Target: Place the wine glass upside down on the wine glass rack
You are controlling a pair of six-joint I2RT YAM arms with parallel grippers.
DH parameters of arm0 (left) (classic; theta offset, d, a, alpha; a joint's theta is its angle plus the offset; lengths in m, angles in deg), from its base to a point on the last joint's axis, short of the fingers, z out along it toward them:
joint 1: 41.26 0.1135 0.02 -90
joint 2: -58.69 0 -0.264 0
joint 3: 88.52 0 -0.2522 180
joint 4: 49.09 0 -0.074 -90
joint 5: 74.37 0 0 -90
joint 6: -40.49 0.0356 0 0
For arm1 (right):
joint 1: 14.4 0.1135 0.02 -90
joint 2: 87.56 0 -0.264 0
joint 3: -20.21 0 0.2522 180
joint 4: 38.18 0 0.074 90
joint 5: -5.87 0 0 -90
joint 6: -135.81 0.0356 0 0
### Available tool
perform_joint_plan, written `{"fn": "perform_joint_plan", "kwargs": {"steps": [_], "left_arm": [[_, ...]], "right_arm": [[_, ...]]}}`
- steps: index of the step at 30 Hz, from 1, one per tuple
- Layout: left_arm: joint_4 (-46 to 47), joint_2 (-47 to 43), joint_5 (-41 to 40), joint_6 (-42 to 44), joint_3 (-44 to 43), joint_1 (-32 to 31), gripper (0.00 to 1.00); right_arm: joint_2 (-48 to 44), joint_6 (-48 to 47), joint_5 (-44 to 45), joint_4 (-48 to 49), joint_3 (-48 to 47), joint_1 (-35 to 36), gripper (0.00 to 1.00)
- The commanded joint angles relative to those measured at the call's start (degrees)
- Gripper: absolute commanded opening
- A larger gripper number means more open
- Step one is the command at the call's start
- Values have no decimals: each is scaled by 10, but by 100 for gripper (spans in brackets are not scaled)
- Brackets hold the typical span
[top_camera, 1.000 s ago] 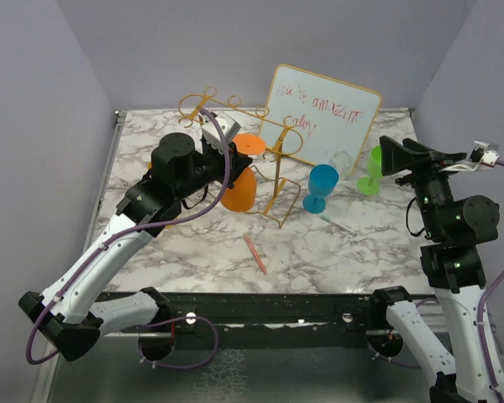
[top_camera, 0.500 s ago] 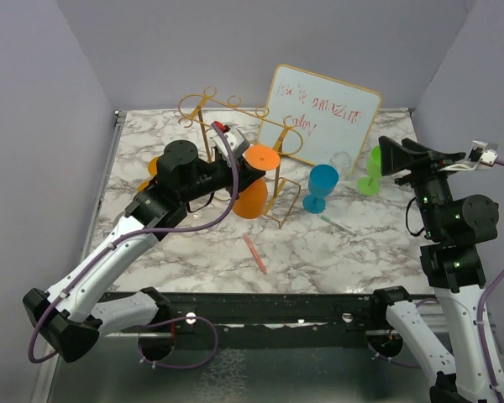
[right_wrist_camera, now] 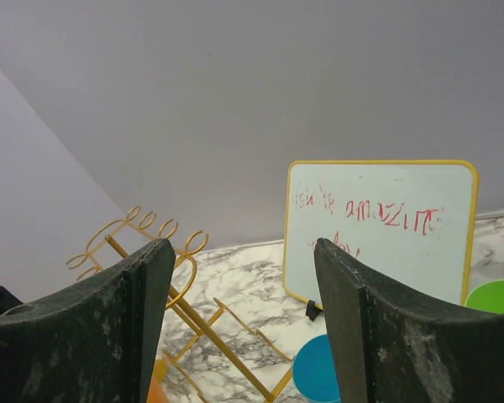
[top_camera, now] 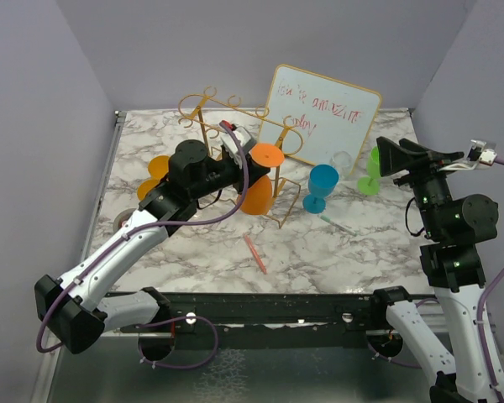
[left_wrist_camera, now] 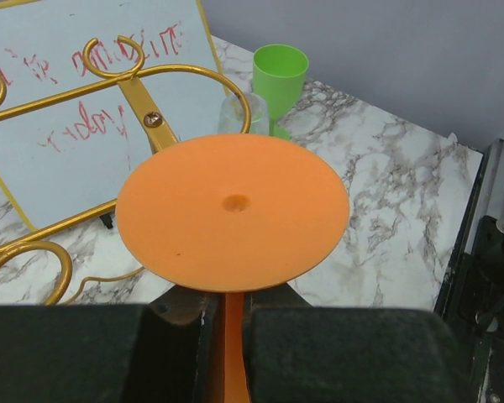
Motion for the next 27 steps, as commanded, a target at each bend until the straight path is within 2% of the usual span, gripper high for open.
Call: {"fn": "perform_joint_plan", "kwargs": {"steps": [1, 12, 18, 27], "left_arm": [[29, 15, -36, -15, 7, 1, 0], [33, 37, -53, -27, 10, 1, 0], [14, 48, -75, -39, 2, 0, 23], [-5, 19, -79, -48, 3, 0, 46]], "right_arm": [[5, 5, -14, -2, 5, 3, 73], [2, 6, -18, -2, 10, 3, 73], [2, 6, -18, -15, 9, 3, 73], [-4, -1, -18, -71, 0, 3, 73]]}}
